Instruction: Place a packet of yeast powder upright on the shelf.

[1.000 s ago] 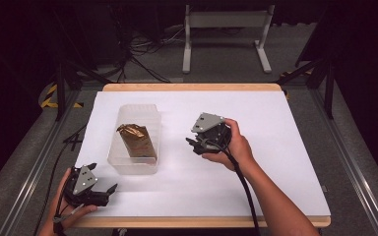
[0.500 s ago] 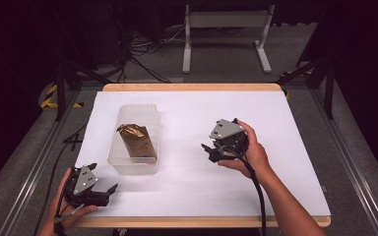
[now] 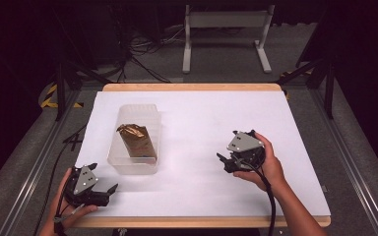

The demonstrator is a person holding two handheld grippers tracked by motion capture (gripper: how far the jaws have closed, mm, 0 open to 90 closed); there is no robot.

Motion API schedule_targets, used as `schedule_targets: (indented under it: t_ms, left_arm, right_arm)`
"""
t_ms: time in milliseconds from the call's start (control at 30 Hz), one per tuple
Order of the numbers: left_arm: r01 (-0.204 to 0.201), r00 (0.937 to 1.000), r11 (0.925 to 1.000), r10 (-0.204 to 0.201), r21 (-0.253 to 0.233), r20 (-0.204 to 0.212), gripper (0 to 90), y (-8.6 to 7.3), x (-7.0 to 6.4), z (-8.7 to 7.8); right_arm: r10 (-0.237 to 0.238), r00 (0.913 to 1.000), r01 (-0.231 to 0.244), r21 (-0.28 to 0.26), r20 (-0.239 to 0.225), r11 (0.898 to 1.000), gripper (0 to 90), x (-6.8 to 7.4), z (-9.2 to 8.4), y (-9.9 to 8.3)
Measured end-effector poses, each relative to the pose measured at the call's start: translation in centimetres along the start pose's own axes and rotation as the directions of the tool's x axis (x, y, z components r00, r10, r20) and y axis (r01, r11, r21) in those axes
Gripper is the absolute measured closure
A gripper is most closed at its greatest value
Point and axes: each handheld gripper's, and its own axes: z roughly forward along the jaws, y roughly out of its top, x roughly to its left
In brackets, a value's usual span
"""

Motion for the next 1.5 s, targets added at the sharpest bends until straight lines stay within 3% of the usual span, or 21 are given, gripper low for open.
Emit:
schedule_targets:
  t_ms: [333,933,1200,1500]
  left_arm:
    - [0.002,1.0000,1.0000,-0.002,-0.001,0.001,3.6,0.0,0.0,0.0]
    - [0.006,1.0000,1.0000,-0.006,0.002,0.003,3.5,0.0,0.0,0.1]
    - [0.007,1.0000,1.0000,-0.007,0.002,-0.005,3.6,0.0,0.1,0.1]
    - [0.028,0.9996,0.9996,-0.028,-0.004,-0.010,3.5,-0.1,0.3,0.1]
  right_arm:
    - [0.083,0.9966,-0.083,-0.013,0.006,0.996,14.5,-0.4,-1.6,-3.3]
    - [0.119,0.9923,-0.119,0.012,0.034,0.993,14.2,-1.2,-3.8,-8.3]
    - [0.155,0.9860,-0.156,0.018,0.063,0.988,13.3,-1.3,-4.5,-10.7]
    - [0.212,0.9739,-0.210,-0.028,0.081,0.977,12.8,-1.6,-5.7,-13.2]
